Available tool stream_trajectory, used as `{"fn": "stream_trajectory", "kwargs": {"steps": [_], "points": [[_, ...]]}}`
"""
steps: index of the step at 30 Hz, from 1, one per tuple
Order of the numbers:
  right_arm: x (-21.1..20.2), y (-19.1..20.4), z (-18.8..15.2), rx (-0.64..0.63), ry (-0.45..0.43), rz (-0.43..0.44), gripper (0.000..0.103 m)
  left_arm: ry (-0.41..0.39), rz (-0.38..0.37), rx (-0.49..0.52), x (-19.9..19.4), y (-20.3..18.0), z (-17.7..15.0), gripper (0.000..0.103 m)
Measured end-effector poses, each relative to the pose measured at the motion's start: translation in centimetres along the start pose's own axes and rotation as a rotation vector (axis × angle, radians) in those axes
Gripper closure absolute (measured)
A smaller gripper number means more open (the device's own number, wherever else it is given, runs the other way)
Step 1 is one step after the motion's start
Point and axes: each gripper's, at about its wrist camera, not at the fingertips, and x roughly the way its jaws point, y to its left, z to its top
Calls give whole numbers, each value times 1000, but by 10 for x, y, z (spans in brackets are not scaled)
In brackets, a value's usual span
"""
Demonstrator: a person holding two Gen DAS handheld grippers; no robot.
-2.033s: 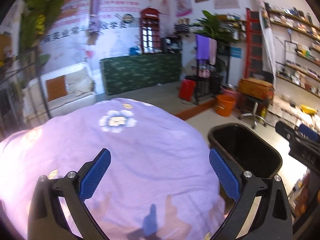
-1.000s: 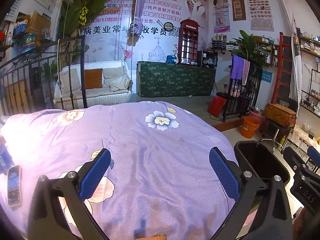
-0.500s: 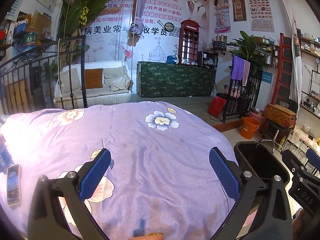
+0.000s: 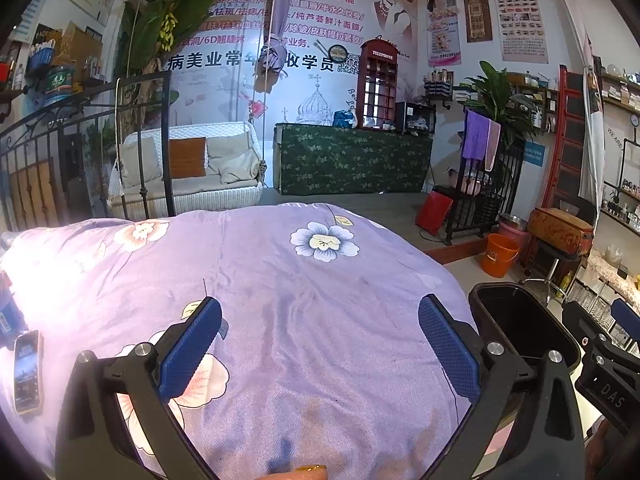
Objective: Collect trash
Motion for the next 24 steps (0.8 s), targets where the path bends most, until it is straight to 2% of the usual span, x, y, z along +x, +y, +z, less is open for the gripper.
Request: {"fn": "stream_trajectory", "kwargs": {"steps": [24], "points": [[6,4,-6,0,15,0,6,-16,-6,-1,1,-1,-2,6]]}}
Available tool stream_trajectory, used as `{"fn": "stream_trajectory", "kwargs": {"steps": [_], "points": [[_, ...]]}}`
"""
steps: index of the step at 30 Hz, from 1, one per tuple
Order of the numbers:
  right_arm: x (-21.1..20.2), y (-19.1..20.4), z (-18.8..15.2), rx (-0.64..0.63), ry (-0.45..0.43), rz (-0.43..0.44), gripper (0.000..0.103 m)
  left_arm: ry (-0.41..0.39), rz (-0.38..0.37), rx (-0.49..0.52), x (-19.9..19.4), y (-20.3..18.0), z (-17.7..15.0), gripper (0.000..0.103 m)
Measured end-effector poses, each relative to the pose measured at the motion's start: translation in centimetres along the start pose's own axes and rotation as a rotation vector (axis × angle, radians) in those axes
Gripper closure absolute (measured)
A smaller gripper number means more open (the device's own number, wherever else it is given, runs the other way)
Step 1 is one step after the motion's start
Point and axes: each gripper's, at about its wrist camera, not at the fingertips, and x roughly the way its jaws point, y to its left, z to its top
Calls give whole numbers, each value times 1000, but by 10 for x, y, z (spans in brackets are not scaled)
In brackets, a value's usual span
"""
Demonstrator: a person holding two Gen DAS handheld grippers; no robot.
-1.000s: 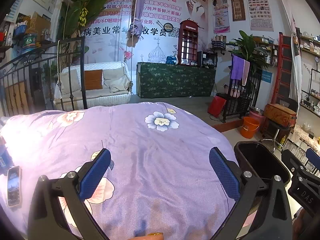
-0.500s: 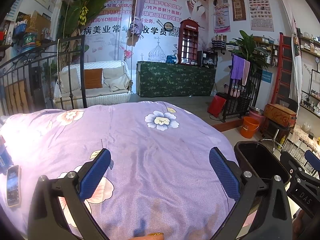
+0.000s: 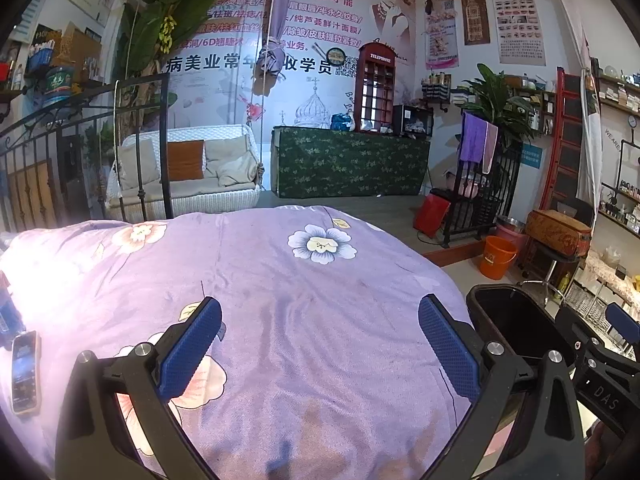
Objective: Collect trash
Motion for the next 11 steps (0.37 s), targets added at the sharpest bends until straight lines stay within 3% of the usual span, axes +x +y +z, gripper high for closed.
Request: {"fn": "stream_trajectory", "kwargs": {"steps": [11], "points": [[3,1,-4,3,6,2,6,14,-4,-1,4,2,-1,6]]}}
